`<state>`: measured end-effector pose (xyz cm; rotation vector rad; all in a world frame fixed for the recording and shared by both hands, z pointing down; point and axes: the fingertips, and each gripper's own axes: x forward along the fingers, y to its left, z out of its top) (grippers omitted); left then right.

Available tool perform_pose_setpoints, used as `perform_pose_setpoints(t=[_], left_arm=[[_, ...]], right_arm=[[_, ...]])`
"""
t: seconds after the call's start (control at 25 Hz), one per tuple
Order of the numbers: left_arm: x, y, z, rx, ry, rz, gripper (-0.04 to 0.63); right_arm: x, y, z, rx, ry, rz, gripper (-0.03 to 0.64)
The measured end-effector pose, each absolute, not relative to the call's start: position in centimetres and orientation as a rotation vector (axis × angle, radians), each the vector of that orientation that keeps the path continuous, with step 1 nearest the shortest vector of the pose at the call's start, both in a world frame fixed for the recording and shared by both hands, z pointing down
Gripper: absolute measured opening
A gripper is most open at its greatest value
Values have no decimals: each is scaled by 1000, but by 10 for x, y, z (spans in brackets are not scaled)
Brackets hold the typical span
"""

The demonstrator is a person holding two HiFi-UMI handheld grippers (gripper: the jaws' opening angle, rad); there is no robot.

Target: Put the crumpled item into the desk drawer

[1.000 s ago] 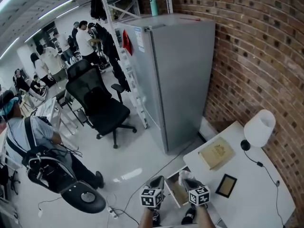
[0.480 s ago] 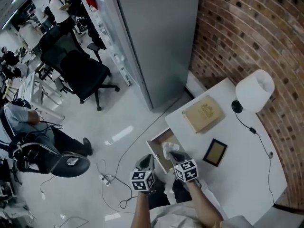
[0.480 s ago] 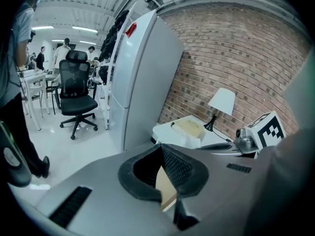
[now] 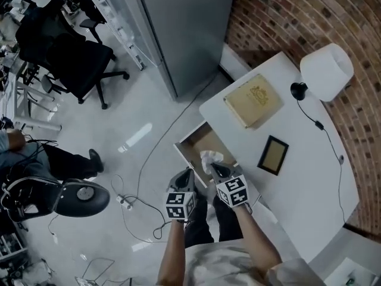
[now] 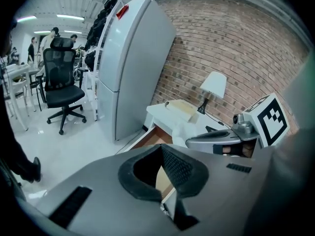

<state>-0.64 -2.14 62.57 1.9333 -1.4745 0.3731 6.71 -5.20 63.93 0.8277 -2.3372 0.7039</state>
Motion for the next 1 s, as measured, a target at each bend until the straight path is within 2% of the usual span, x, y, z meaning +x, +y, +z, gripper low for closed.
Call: perform_pose_setpoints(t=[1.0], left_arm=[[-15, -31, 759, 1994, -1226, 511, 15]], right_arm=[[73, -58, 777, 993, -2152, 773, 26]])
